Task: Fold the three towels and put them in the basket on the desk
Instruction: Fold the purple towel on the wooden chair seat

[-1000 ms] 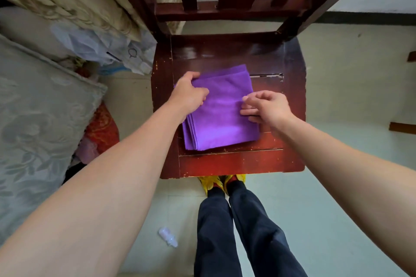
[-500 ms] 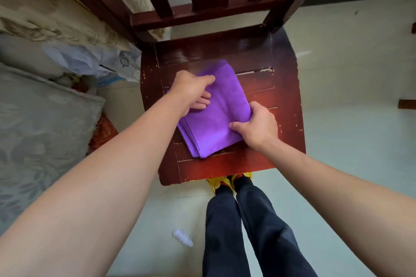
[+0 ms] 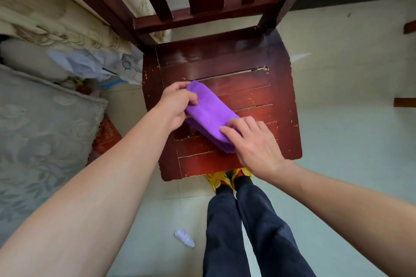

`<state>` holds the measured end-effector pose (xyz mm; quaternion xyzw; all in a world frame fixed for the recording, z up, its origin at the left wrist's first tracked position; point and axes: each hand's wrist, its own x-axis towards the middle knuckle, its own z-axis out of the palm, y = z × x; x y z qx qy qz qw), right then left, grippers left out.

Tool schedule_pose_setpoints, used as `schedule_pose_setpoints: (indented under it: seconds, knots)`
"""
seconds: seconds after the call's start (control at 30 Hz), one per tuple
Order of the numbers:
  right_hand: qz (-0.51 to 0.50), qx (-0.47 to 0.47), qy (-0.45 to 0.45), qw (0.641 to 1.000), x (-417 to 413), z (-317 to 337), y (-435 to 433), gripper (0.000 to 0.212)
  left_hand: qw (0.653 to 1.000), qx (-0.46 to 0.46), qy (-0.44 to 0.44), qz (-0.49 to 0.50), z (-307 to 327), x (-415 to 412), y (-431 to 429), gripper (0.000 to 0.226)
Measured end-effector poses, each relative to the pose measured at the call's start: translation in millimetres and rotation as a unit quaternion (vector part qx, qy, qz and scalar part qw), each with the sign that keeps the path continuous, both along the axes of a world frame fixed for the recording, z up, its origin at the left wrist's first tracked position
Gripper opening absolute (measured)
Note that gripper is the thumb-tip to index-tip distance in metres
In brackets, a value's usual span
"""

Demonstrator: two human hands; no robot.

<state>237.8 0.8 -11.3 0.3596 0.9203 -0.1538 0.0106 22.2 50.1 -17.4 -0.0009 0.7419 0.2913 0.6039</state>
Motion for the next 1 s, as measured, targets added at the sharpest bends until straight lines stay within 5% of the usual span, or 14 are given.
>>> schedule_pose_setpoints:
  seconds: [0.17, 0.27, 0.37, 0.47, 0.57, 0.7, 0.8, 1.0]
  knots:
    - [0.067, -0.036, -0.079, 0.994, 16, -20, -35, 0.055, 0.978, 0.061, 0.153, -0.125, -12, -7, -29, 0.05]
    - [0.083, -0.089, -0.144, 0.982, 26, -25, -48, 0.07, 0.919, 0.069, 0.279, -0.269, -12, -5, -41, 0.061]
    - [0.069, -0.112, -0.118, 0.984, 24, -24, -48, 0.065, 0.752, 0.105, 0.432, -0.488, -2, -3, -48, 0.082]
    - [0.001, -0.112, 0.022, 0.993, 22, -18, -33, 0.032, 0.564, 0.148, 0.454, -0.674, 6, -1, -36, 0.086]
    - [-0.125, -0.133, 0.045, 0.982, 15, -11, -10, 0.023, 0.482, 0.133, 0.412, -0.762, 3, 0, -18, 0.074]
    - [-0.205, -0.266, -0.096, 0.937, 0, -13, 8, 0.074, 0.43, 0.132, 0.413, -0.792, -1, 7, -9, 0.062]
    - [-0.207, -0.314, -0.143, 0.916, -11, -19, 10, 0.064, 0.428, 0.103, 0.395, -0.806, 1, 8, -12, 0.047]
    - [-0.25, -0.331, -0.084, 0.906, 11, 3, -3, 0.033, 0.547, 0.086, 0.258, -0.792, 32, 6, -47, 0.052]
